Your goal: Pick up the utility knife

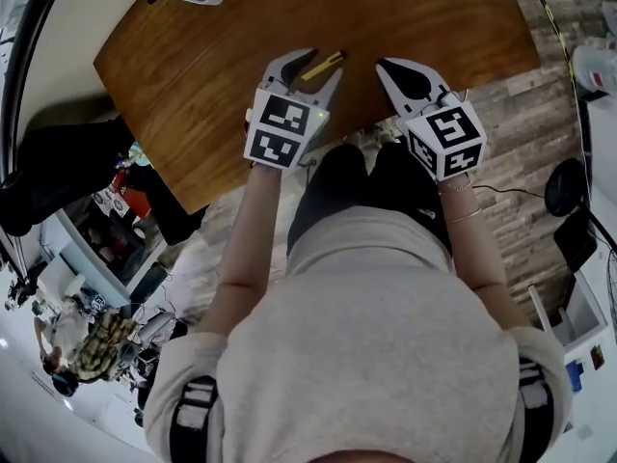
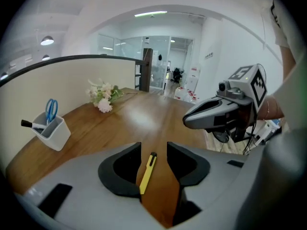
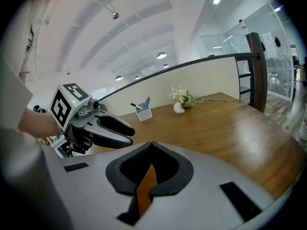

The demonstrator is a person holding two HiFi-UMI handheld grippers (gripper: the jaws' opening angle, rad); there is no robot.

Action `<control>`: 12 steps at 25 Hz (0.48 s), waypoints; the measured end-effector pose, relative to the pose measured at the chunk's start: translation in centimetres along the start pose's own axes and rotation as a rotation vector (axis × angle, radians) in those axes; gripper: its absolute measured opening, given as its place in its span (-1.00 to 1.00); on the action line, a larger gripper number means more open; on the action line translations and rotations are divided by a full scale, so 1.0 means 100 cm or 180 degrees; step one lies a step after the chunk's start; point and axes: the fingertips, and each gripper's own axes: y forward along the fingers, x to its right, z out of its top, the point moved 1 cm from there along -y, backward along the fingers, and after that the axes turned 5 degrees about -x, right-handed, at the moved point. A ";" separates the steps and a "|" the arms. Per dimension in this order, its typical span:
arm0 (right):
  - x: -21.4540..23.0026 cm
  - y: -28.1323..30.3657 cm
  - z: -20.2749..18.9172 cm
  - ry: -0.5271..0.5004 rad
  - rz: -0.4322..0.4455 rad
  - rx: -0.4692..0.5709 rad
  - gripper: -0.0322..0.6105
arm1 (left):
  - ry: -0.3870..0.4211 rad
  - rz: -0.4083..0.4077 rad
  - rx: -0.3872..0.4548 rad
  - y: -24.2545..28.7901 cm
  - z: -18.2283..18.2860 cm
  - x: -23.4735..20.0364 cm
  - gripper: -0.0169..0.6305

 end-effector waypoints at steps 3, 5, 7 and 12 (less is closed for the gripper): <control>0.008 0.005 -0.006 0.0042 -0.0052 -0.0031 -0.87 | 0.0133 -0.0038 -0.0152 0.012 -0.010 -0.001 -0.38; 0.012 0.008 -0.009 0.0056 -0.0066 -0.0042 -0.87 | 0.0182 -0.0066 -0.0218 0.020 -0.013 -0.002 -0.40; 0.014 0.013 -0.012 0.0078 -0.0074 -0.0048 -0.87 | 0.0223 -0.0084 -0.0294 0.028 -0.018 -0.004 -0.43; 0.018 0.025 -0.019 0.0119 -0.0103 -0.0064 -0.87 | 0.0429 -0.0128 -0.0432 0.045 -0.027 -0.007 -0.48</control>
